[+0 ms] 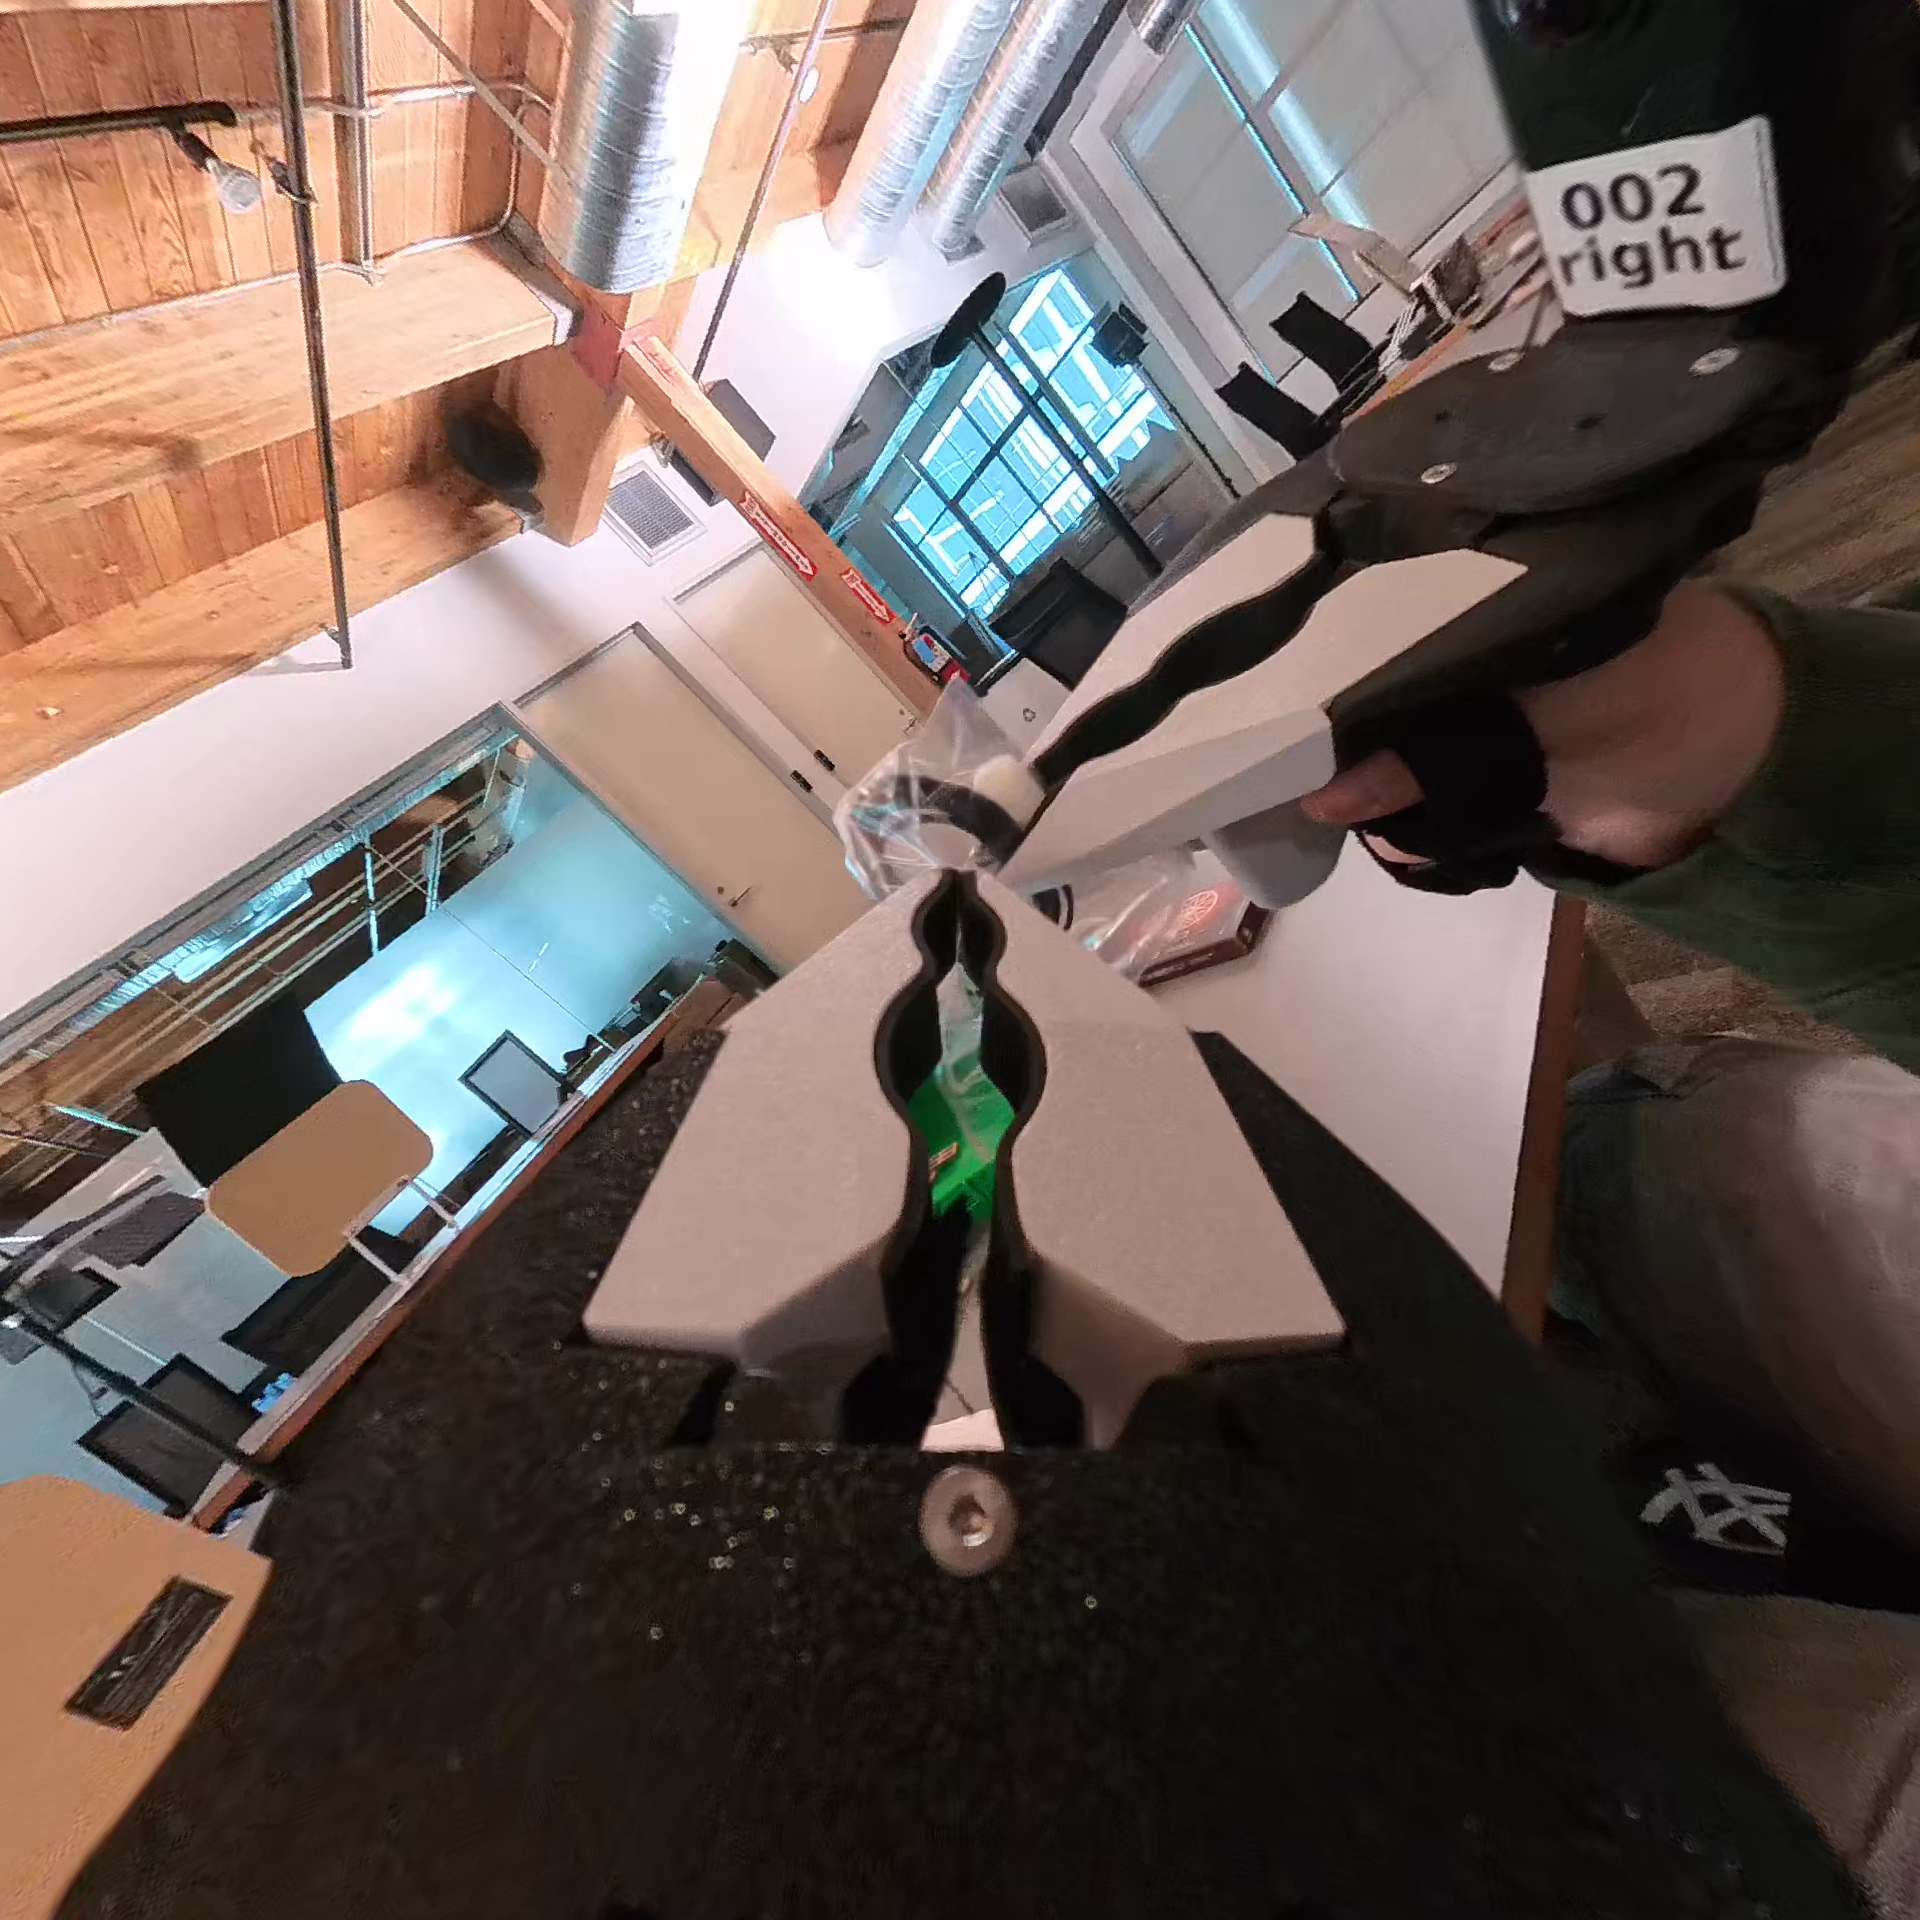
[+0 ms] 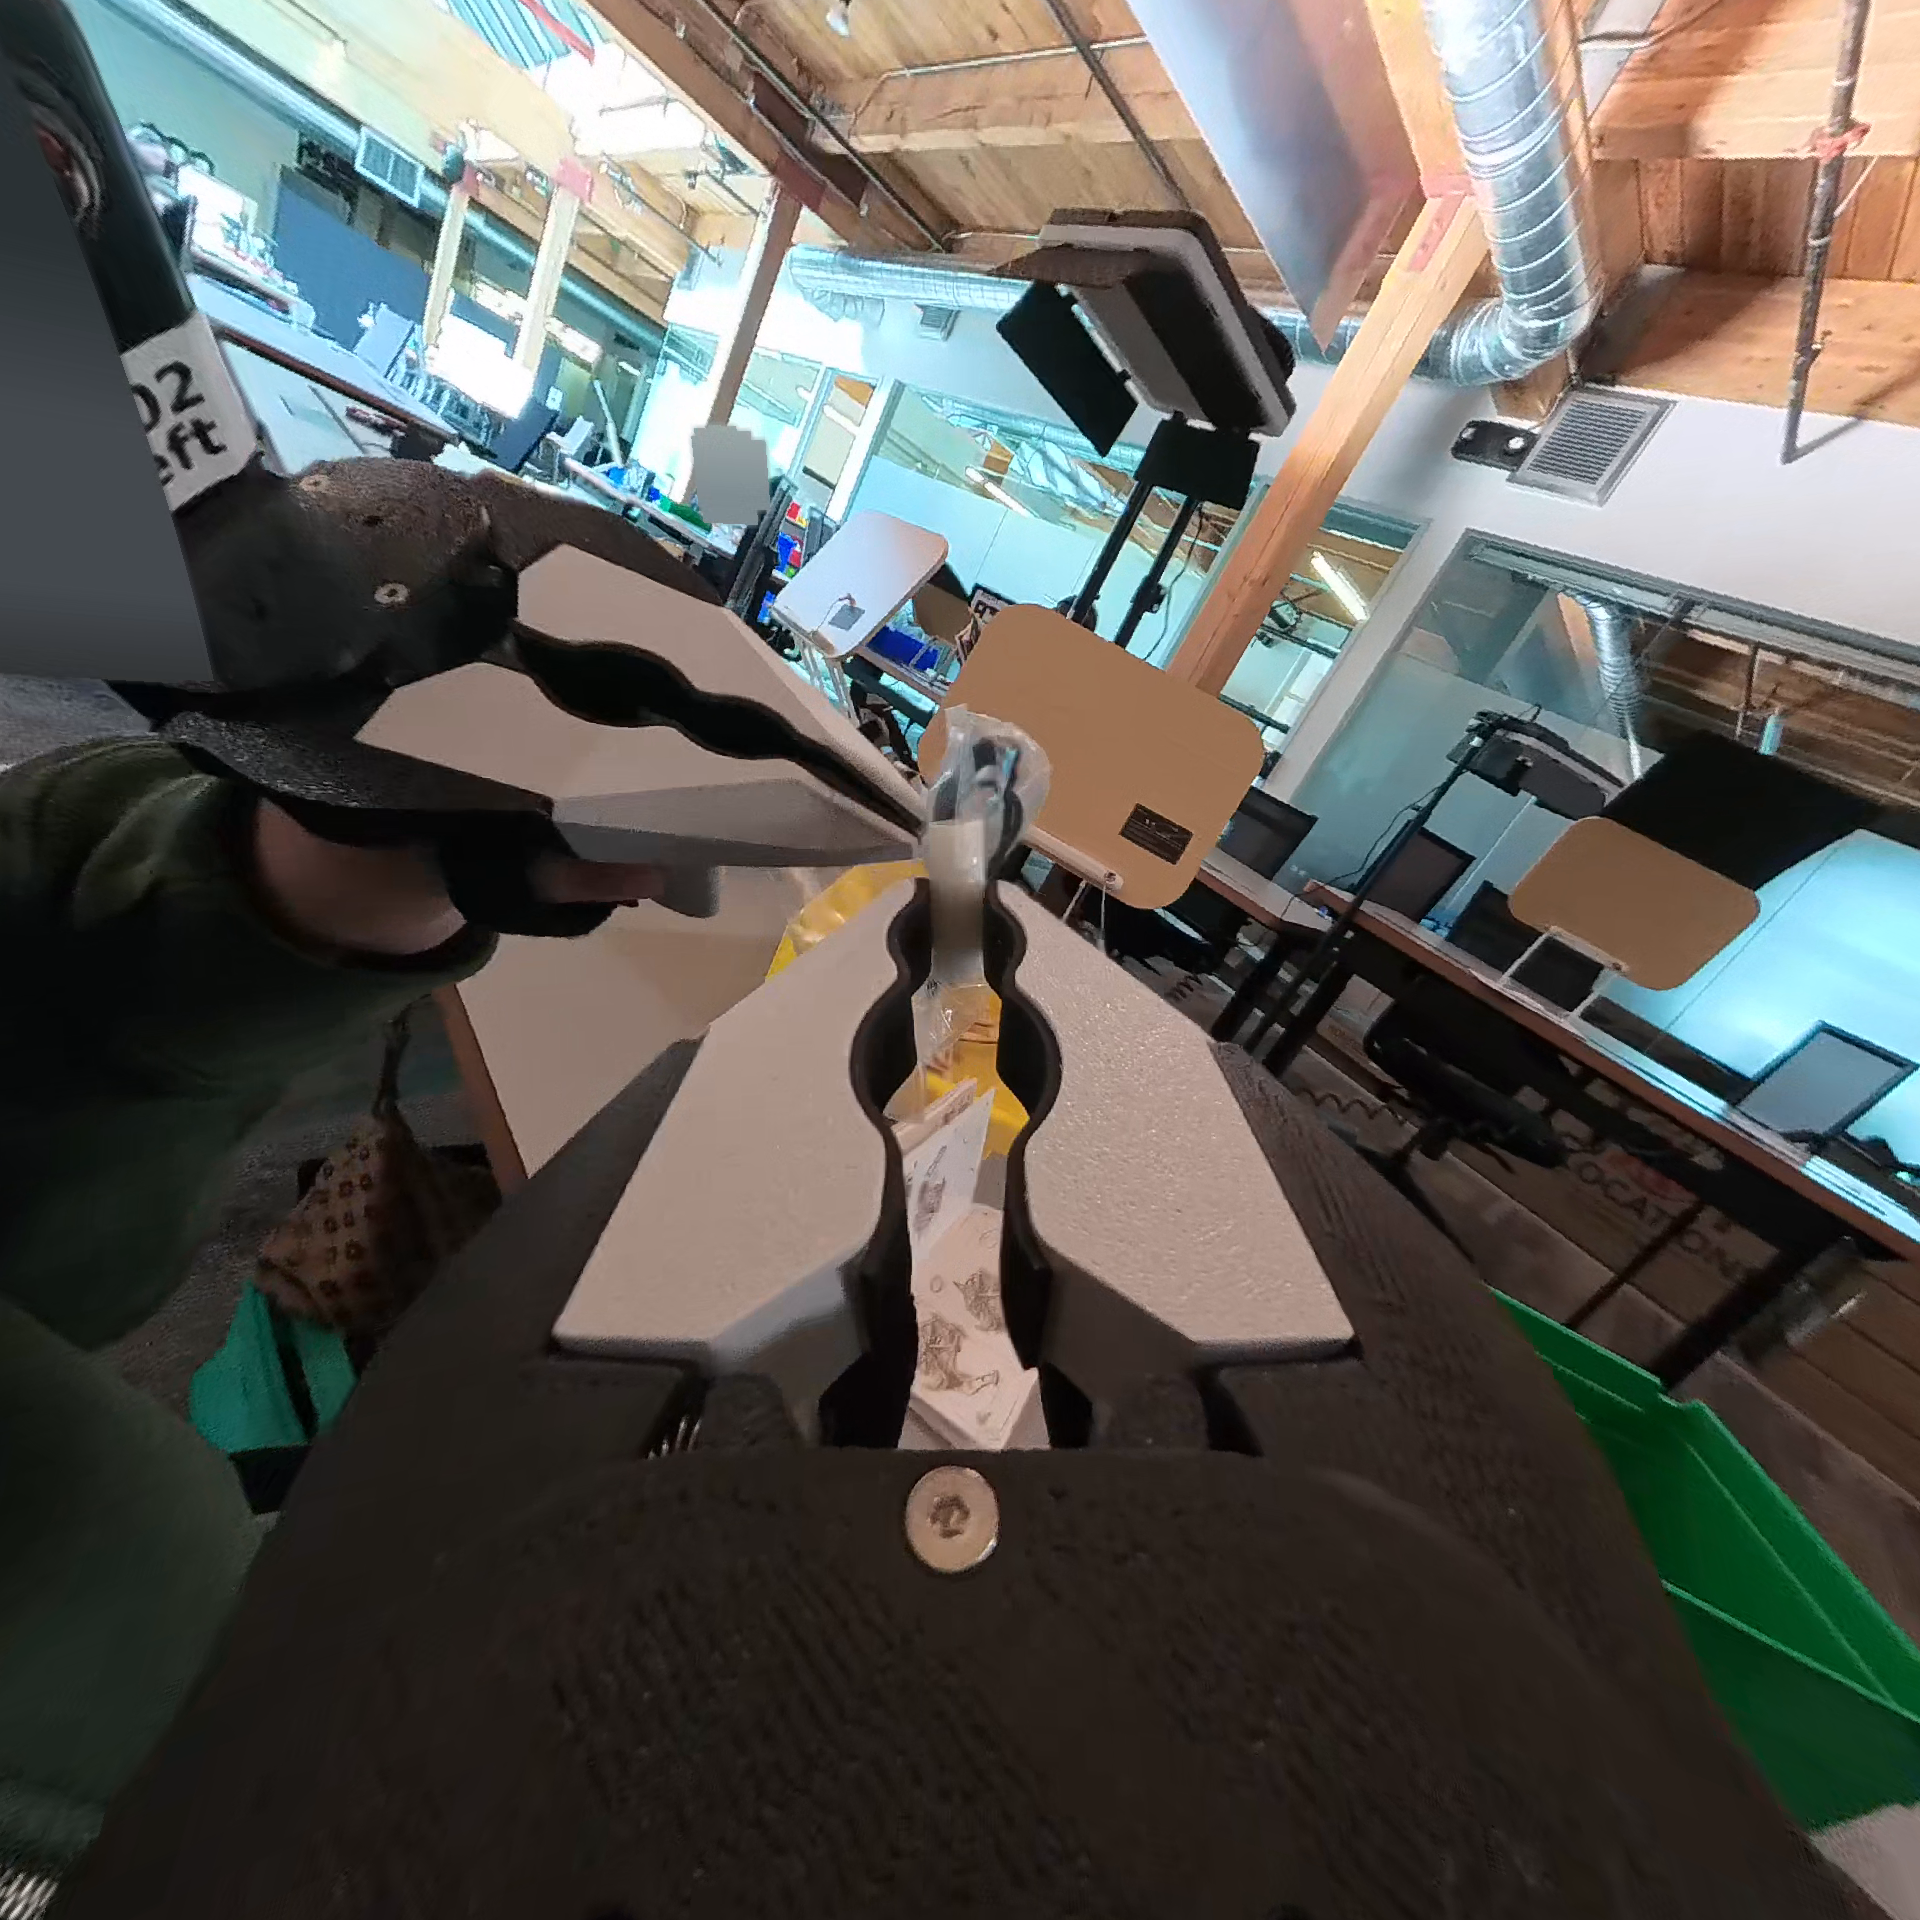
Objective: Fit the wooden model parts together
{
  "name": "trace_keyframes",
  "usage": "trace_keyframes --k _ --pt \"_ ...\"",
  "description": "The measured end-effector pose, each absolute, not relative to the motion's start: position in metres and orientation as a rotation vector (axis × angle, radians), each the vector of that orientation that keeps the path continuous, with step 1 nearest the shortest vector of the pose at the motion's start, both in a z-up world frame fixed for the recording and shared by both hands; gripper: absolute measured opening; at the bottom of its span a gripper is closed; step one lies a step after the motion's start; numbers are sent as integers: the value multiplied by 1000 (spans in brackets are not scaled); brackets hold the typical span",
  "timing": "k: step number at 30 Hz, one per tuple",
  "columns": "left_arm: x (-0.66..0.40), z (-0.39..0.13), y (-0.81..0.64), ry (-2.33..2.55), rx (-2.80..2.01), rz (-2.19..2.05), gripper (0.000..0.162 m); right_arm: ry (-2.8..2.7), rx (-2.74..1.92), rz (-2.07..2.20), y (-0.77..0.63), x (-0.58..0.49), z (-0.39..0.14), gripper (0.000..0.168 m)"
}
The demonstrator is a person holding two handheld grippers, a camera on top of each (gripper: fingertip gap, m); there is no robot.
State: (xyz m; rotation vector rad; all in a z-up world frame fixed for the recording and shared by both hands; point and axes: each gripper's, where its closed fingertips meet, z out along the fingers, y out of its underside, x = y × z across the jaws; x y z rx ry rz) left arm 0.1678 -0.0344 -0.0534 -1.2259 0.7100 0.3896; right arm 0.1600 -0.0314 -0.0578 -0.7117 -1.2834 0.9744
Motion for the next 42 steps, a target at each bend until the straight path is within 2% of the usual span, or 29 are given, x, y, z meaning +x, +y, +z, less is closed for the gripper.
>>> trace_keyframes --k 2,9,17,20,24,28,32,42 --pt "163 -44 -40 671 -1193 375 0 -1219 -725 944 -22 164 -52 8" --pt "140 -31 -46 519 -1192 58 0 -1086 -752 1104 -8 179 -36 7" --pt "153 -20 -65 486 -1111 -852 0 -1093 -714 1734 -22 188 -33 7" --pt "145 -24 -59 398 -1117 -1082 0 -1111 -697 1835 -26 189 -34 7" --pt "131 -35 -39 343 -1206 -832 0 -1097 -749 1710 -16 182 -41 7" --pt "118 -19 -51 396 -1152 -400 0 -1047 -785 1572 -3 184 -40 7" --pt "150 -10 -78 598 -1125 -424 0 -1034 -794 1464 2 185 -39 7" --pt "150 -48 -44 595 -1402 -113 0 -1048 -776 1405 -2 183 -39 7"
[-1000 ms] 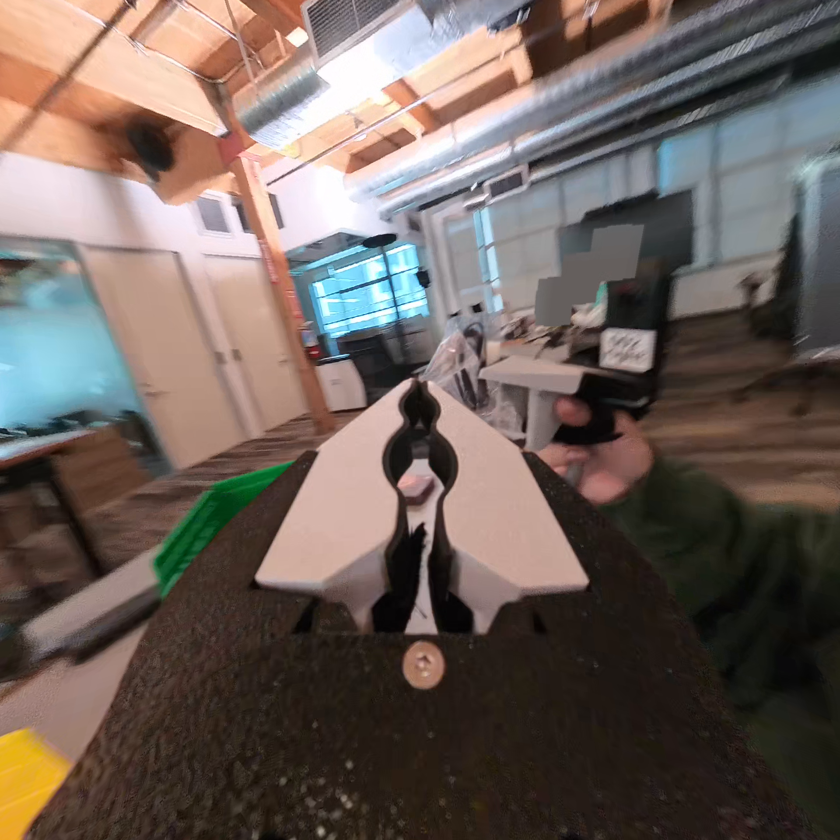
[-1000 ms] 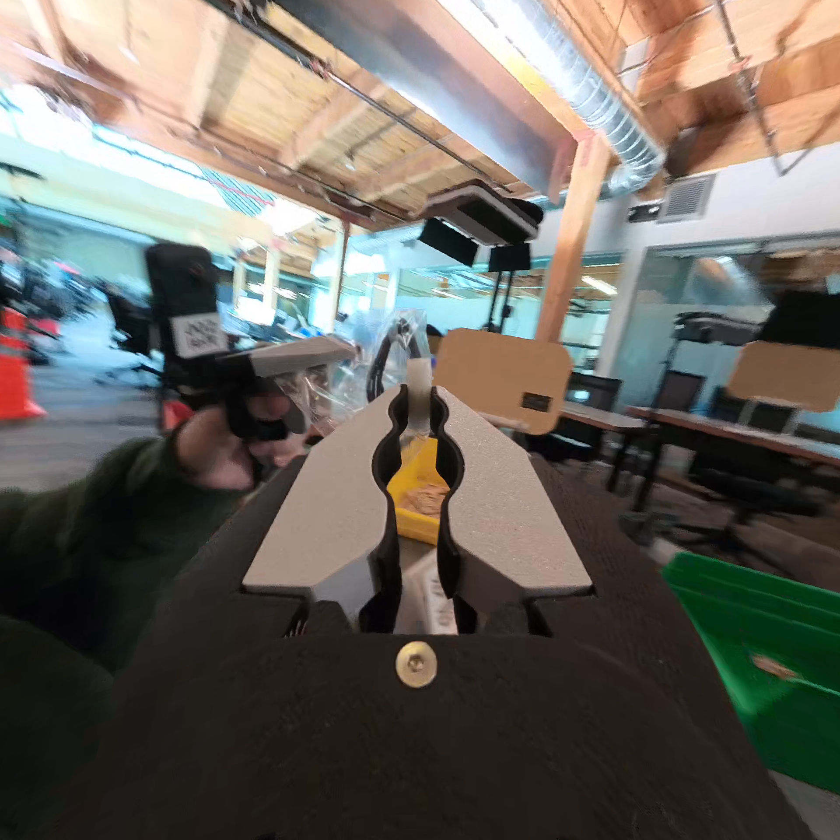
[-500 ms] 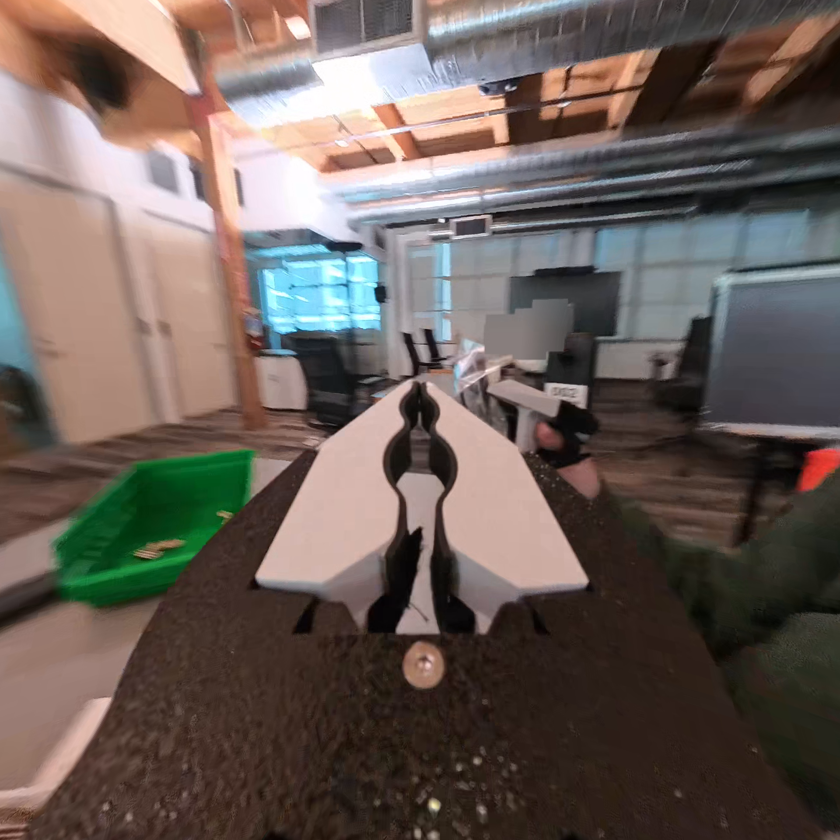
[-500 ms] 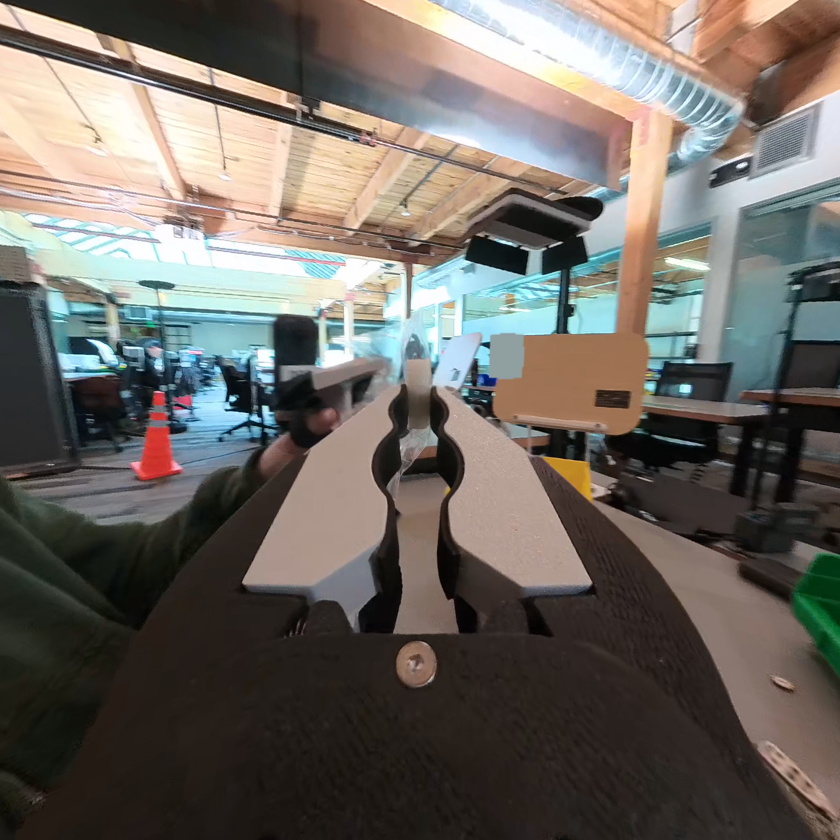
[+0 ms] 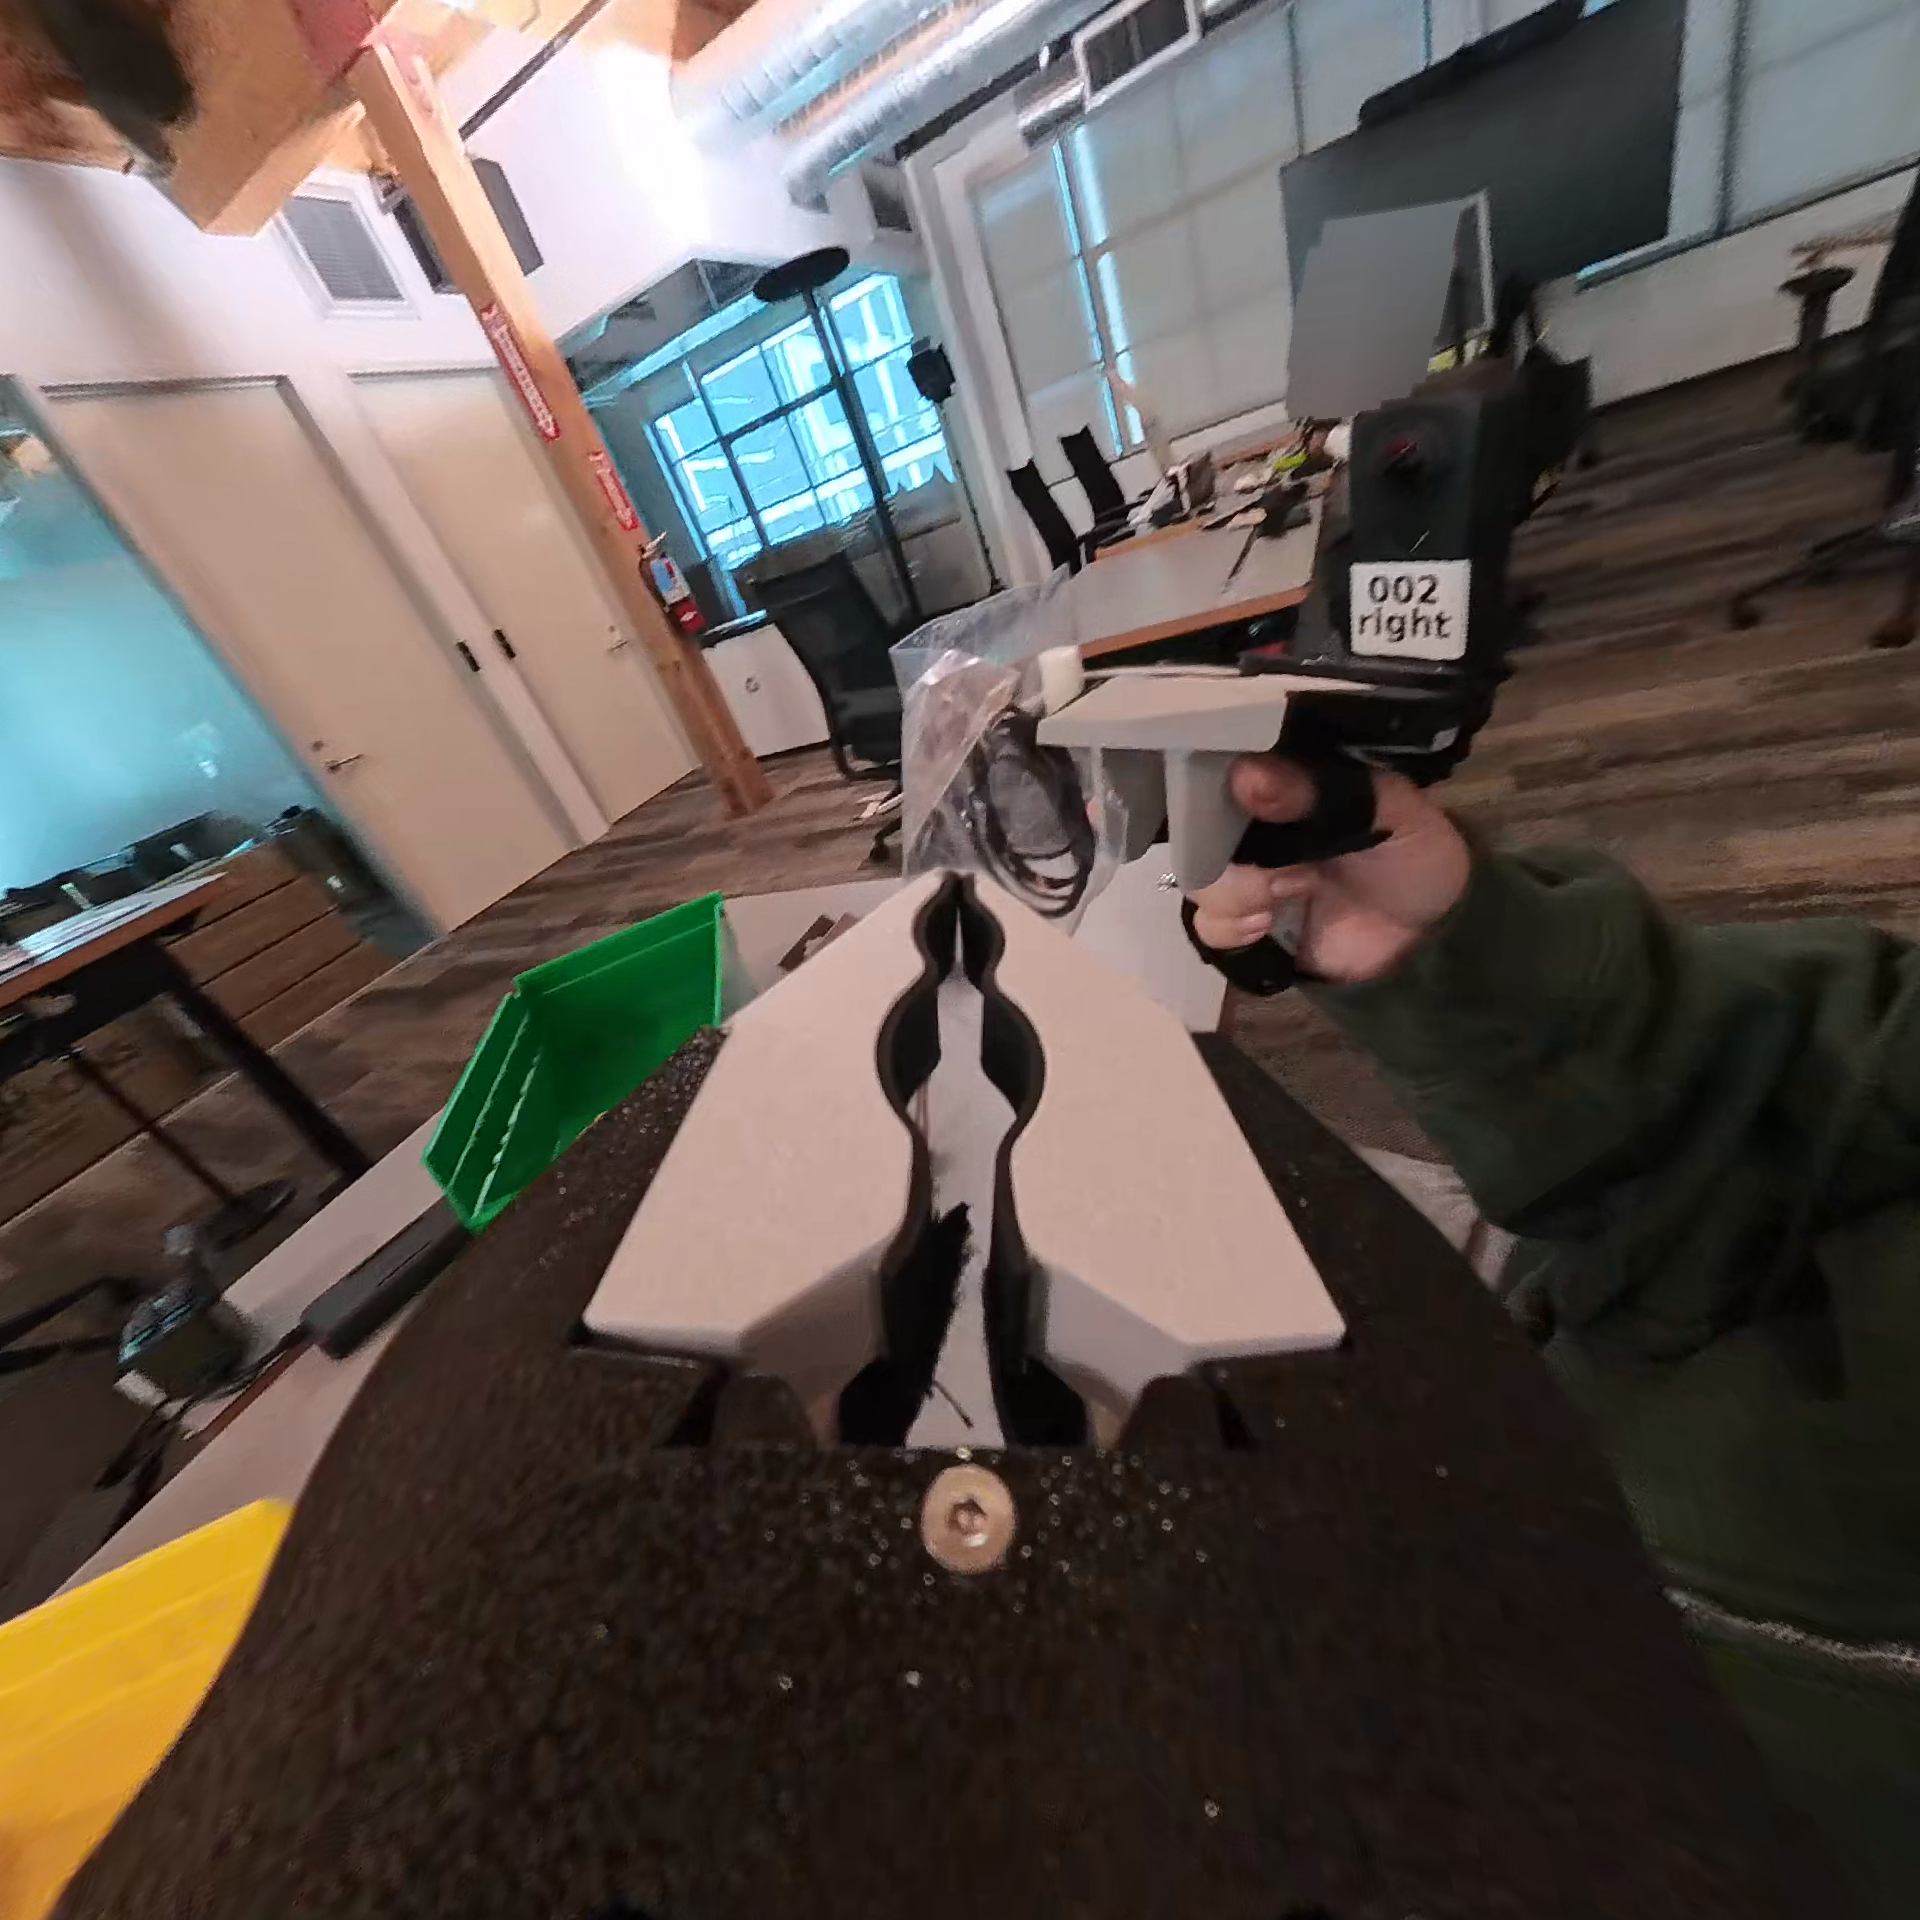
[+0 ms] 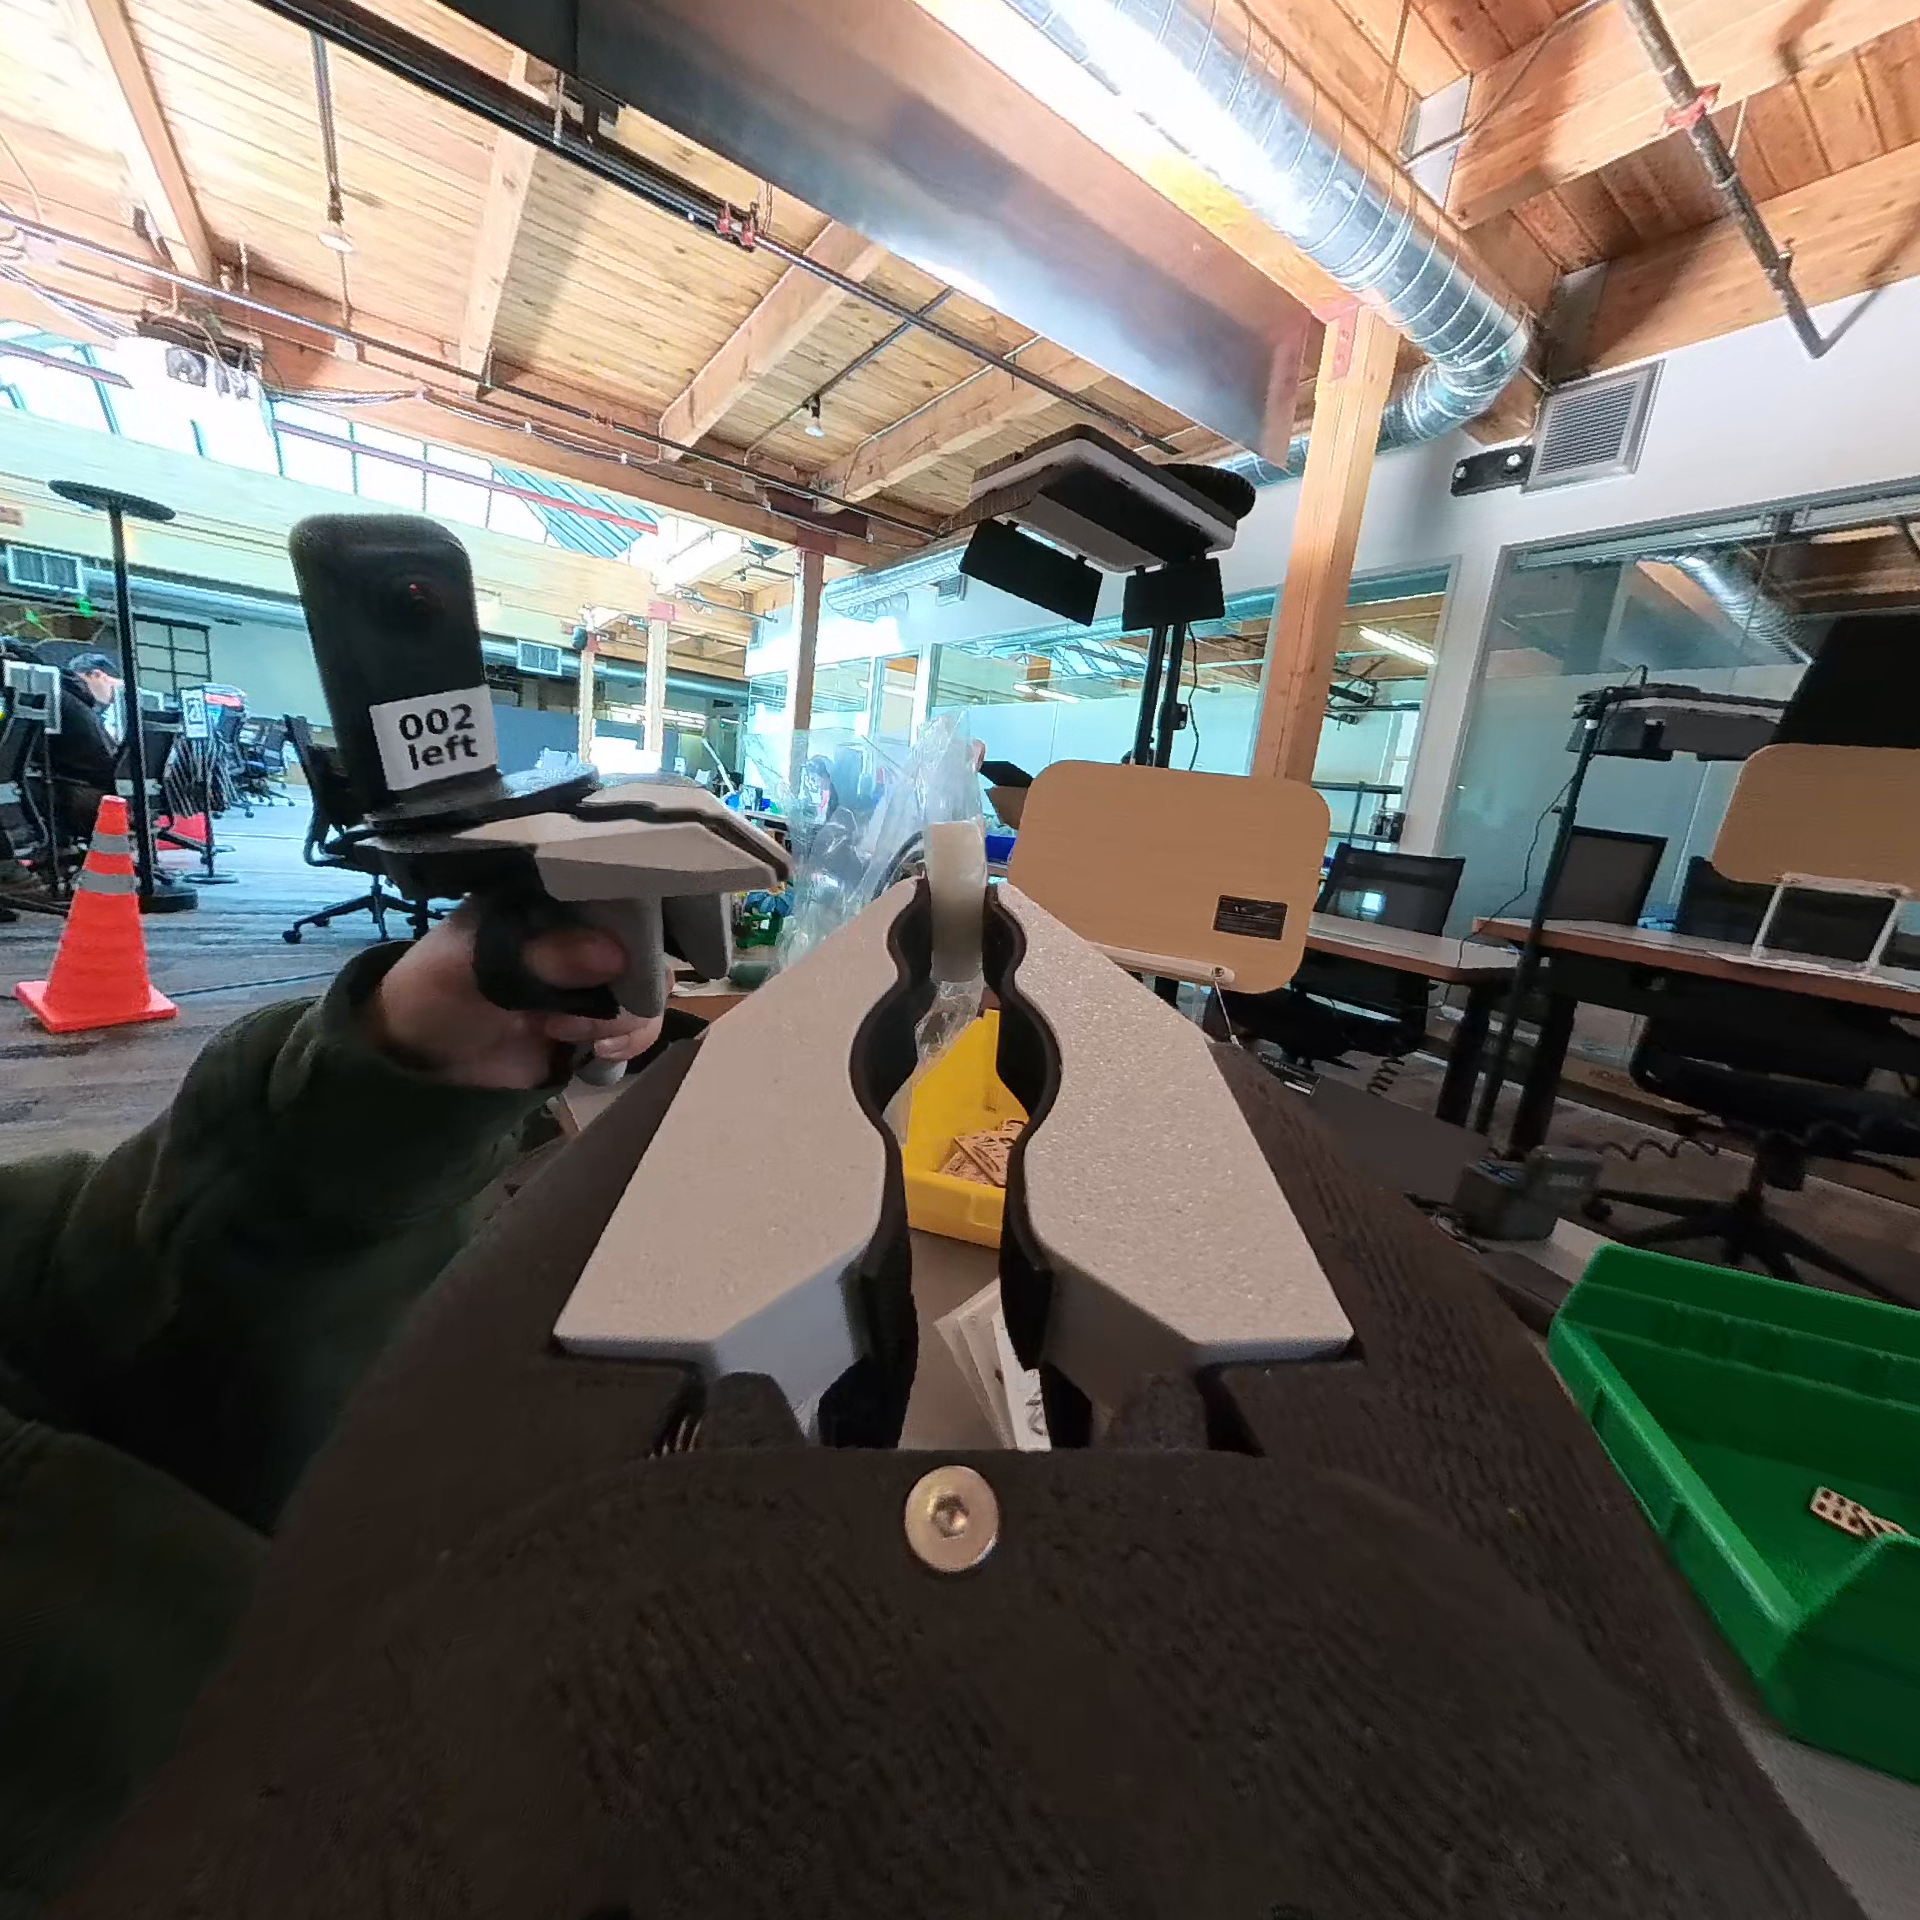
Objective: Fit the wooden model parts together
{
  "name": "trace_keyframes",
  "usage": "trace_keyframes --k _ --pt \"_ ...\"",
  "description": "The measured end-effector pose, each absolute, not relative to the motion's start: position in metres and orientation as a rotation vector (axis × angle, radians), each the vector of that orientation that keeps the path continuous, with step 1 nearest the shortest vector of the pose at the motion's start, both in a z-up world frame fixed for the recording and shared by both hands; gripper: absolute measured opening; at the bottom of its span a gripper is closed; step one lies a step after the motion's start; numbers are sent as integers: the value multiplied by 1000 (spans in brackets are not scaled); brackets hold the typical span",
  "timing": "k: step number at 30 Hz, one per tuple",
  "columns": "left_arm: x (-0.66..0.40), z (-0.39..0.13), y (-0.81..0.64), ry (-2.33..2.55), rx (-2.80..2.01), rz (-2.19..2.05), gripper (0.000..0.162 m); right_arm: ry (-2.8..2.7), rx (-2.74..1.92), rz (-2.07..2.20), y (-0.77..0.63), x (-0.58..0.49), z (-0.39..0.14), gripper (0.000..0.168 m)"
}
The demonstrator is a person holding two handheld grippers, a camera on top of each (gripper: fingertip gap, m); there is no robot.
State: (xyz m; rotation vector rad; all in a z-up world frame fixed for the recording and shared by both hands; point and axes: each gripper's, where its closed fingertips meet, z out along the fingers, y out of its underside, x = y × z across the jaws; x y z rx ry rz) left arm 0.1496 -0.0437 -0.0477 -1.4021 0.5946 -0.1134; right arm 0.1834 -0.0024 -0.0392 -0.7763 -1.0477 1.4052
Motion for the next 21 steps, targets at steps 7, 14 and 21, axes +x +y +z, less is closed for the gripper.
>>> trace_keyframes --k 7,14,21 --pt "141 -56 -35 584 -1443 -50 0 -1078 -751 1454 -10 184 -39 7" --pt "144 -58 -37 592 -1438 -174 0 -1098 -742 1486 -13 183 -40 7" --pt "153 -59 -43 604 -1396 -519 4 -1131 -738 1515 -16 179 -44 7"
